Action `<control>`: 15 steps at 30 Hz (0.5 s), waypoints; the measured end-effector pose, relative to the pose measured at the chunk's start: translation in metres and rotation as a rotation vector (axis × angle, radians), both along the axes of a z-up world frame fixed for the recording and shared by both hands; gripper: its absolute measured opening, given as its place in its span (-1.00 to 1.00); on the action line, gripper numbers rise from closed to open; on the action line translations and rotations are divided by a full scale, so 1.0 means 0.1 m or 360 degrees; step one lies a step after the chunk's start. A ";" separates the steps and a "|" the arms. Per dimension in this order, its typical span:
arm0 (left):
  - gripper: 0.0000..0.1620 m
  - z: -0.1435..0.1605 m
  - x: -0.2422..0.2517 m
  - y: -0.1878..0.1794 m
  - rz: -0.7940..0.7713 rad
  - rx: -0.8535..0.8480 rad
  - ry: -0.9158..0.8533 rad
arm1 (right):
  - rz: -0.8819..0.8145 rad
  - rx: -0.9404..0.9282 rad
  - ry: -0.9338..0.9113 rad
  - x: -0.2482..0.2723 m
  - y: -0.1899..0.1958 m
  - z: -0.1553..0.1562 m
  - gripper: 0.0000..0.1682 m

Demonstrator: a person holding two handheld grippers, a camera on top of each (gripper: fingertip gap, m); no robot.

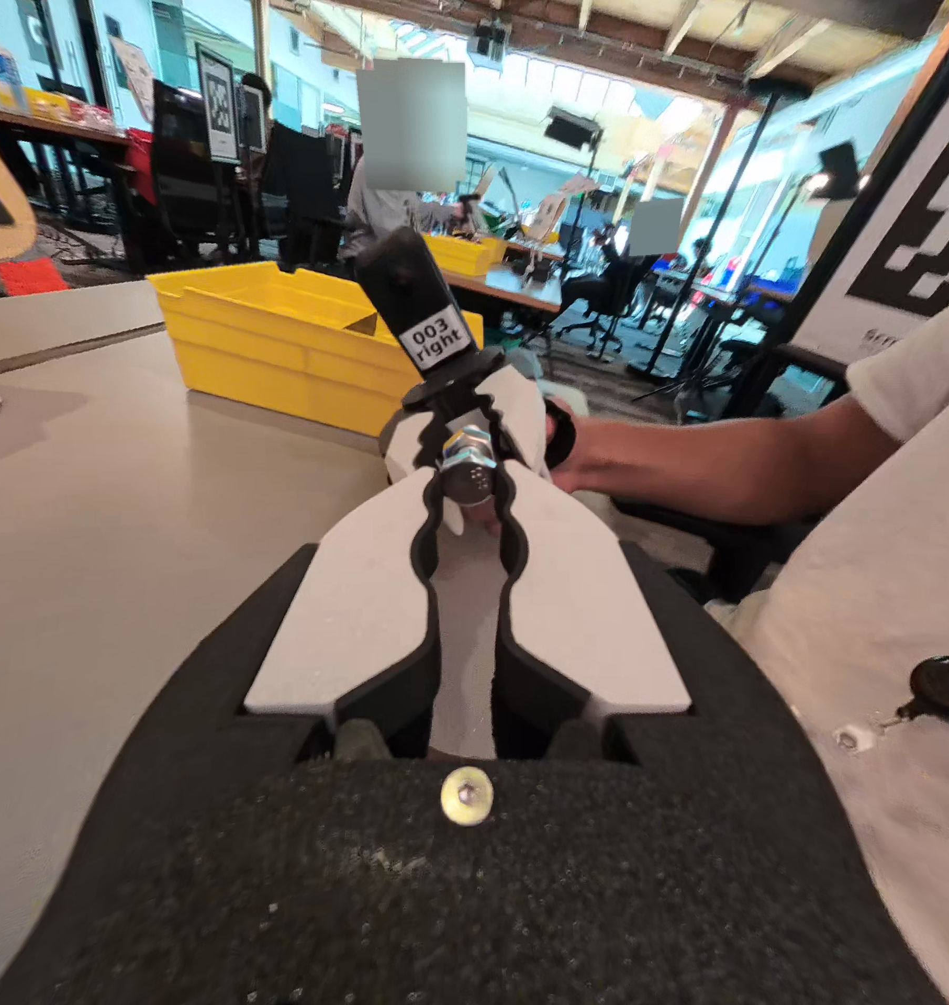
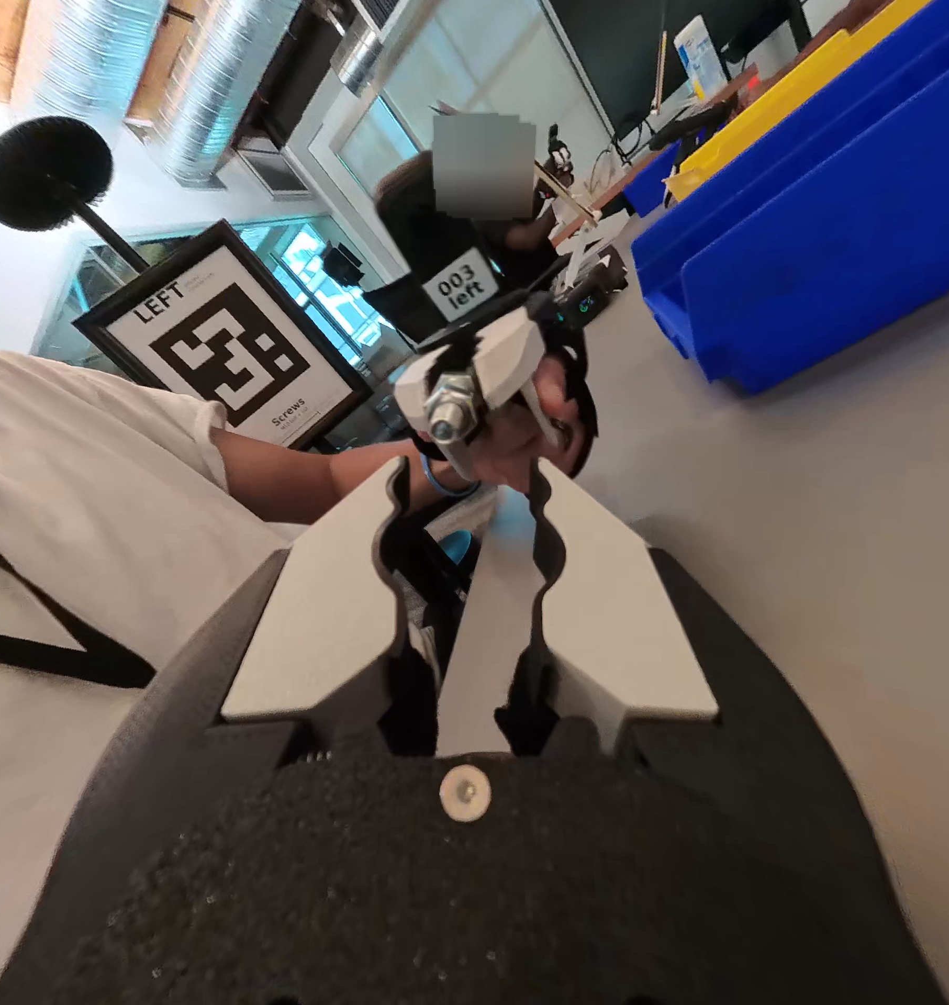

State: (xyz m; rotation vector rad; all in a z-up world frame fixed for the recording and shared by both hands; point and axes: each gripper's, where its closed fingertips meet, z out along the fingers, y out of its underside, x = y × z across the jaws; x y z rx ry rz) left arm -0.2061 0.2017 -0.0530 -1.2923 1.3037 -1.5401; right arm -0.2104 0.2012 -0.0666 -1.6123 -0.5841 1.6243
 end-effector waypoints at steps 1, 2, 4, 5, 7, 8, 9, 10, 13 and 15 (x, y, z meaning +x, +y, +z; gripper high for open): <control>-0.78 -0.02 0.02 0.01 -0.0003 -0.0032 0.0014 | 0.0010 -0.0001 0.0033 0.00 -0.01 0.03 -0.49; -0.78 -0.07 0.05 0.02 -0.0003 -0.0035 0.0050 | 0.0016 -0.0006 0.0067 0.01 -0.02 0.07 -0.49; -0.78 -0.17 0.09 -0.01 -0.0029 0.0003 0.0120 | 0.0002 -0.0011 0.0161 0.08 -0.03 0.16 -0.42; -0.78 -0.22 0.10 -0.03 -0.0047 0.0027 0.0159 | -0.0004 0.0021 0.0248 0.13 -0.04 0.25 -0.46; -0.78 -0.34 0.13 -0.05 -0.0057 0.0081 0.0237 | -0.0058 0.0057 0.0436 0.30 -0.02 0.46 -0.46; -0.78 -0.36 0.13 -0.07 -0.0072 0.0077 0.0242 | -0.0106 0.0058 0.0411 0.35 0.01 0.45 -0.46; -0.78 -0.35 0.13 -0.08 -0.0082 0.0070 0.0232 | -0.0157 0.0056 0.0313 0.37 0.05 0.35 -0.46; -0.78 -0.34 0.13 -0.08 -0.0083 0.0074 0.0221 | -0.0206 0.0047 0.0181 0.36 0.10 0.21 -0.46; -0.78 -0.28 0.11 -0.04 -0.0049 0.0080 0.0183 | -0.0113 -0.0029 -0.0104 0.19 0.07 -0.12 -0.45; -0.78 -0.25 0.10 -0.02 -0.0051 0.0039 0.0159 | -0.0002 -0.0065 -0.0127 0.05 -0.02 -0.17 -0.46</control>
